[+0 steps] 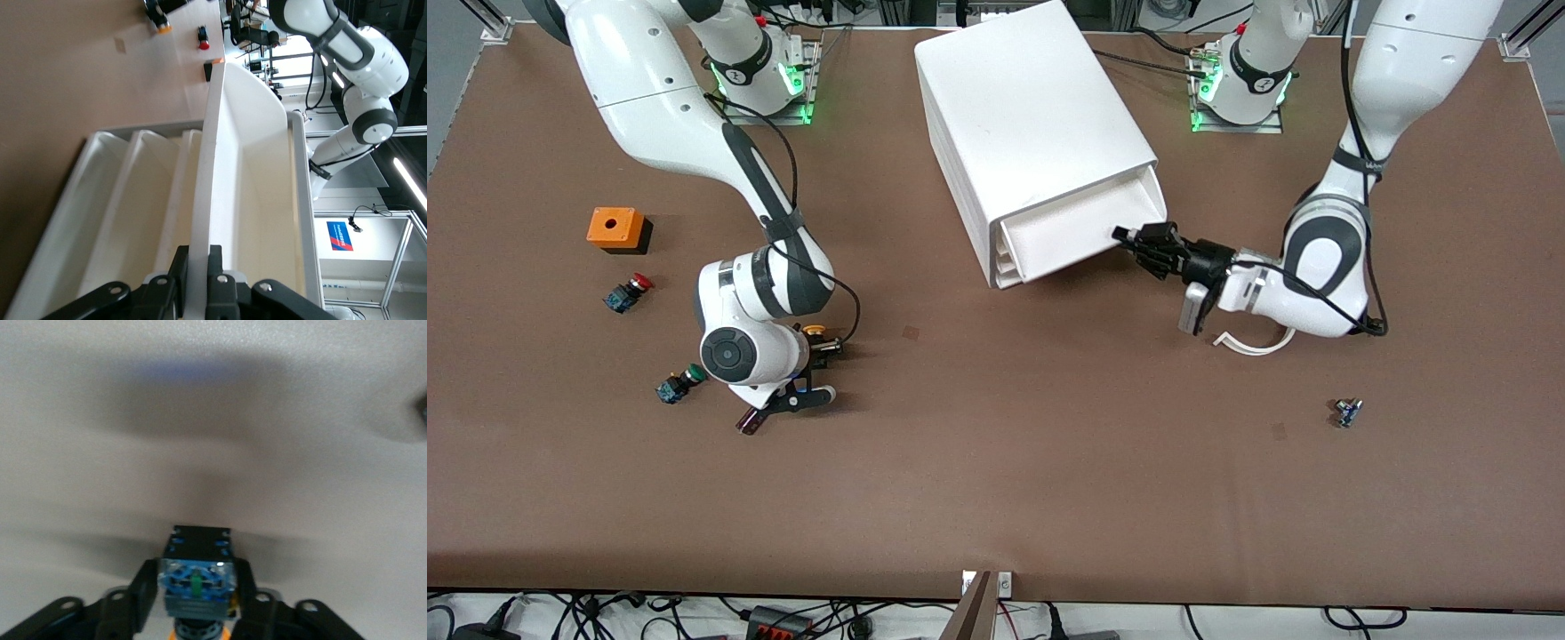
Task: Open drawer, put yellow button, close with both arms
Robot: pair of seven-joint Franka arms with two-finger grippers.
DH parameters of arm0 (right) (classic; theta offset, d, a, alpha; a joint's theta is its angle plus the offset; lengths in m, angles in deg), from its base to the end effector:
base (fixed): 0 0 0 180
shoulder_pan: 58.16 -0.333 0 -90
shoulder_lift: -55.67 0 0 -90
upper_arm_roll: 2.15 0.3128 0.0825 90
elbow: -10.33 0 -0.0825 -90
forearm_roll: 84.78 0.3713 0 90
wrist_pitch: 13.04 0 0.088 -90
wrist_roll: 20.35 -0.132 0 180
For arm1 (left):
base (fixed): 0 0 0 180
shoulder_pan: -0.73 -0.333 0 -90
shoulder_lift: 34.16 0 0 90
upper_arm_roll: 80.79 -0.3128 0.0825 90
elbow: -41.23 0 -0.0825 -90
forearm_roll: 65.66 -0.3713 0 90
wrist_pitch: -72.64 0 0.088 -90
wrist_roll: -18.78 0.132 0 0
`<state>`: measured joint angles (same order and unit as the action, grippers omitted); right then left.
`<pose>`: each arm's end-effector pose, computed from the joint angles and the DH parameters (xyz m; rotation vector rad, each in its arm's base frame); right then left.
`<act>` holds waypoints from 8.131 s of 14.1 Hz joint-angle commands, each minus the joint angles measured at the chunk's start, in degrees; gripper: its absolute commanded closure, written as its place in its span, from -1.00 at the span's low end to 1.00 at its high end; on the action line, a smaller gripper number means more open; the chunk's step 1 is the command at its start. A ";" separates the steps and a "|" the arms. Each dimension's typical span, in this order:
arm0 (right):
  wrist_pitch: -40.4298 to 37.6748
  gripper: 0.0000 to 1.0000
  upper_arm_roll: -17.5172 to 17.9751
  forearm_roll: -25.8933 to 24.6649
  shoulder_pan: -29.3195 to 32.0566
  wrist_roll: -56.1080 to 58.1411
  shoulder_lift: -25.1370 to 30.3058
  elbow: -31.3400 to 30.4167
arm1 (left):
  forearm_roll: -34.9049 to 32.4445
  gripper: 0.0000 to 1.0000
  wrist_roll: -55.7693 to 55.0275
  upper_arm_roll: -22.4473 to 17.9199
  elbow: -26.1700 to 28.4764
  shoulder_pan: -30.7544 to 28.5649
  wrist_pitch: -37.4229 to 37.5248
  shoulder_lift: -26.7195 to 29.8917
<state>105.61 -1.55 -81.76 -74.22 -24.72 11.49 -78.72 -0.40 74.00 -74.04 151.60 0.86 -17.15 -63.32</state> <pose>0.6278 0.1912 0.1559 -3.0993 -0.2817 0.4058 0.5270 -0.1819 0.2432 1.7386 -0.4562 -0.2618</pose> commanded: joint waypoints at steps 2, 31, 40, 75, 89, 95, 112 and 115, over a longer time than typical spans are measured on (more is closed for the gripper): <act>-0.52 1.00 -0.15 0.58 0.07 0.42 0.93 2.82 | -2.77 0.93 -2.13 -0.17 -9.72 -1.62 0.15 -7.39; -7.56 1.00 0.37 0.67 -28.40 -30.35 4.98 33.42 | -66.05 -1.00 -54.52 0.71 -48.06 2.42 14.12 0.59; -5.45 1.00 0.64 0.23 -33.41 -29.56 0.06 33.51 | -66.23 -1.00 -54.61 0.80 -47.88 1.98 13.95 0.95; -33.73 -1.00 -1.39 -2.32 1.98 -10.39 8.40 38.61 | -61.65 -0.99 -95.36 1.42 -21.71 15.76 -16.89 3.49; -27.51 -1.00 -0.68 -3.11 18.16 -2.68 27.63 14.29 | -58.67 -0.95 -109.18 12.65 -1.49 17.54 -24.20 15.09; -28.82 -1.00 -1.39 -5.38 20.11 6.39 32.22 12.06 | -57.70 -0.96 -110.59 16.09 0.28 17.54 -24.11 15.98; -22.15 -1.00 -1.30 -5.57 19.93 6.92 44.53 -6.22 | -71.41 -1.00 -77.23 15.57 -17.28 -1.26 -11.92 15.62; -22.23 -1.00 -1.30 -5.57 20.02 7.01 44.44 -6.04 | -71.41 -1.00 -66.68 15.57 -23.25 -6.18 -4.10 15.62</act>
<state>82.71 -3.34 -86.42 -54.61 -18.80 54.83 -83.68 -70.47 1.45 -59.19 132.63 -2.92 -26.18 -47.57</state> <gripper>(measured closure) 0.000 0.000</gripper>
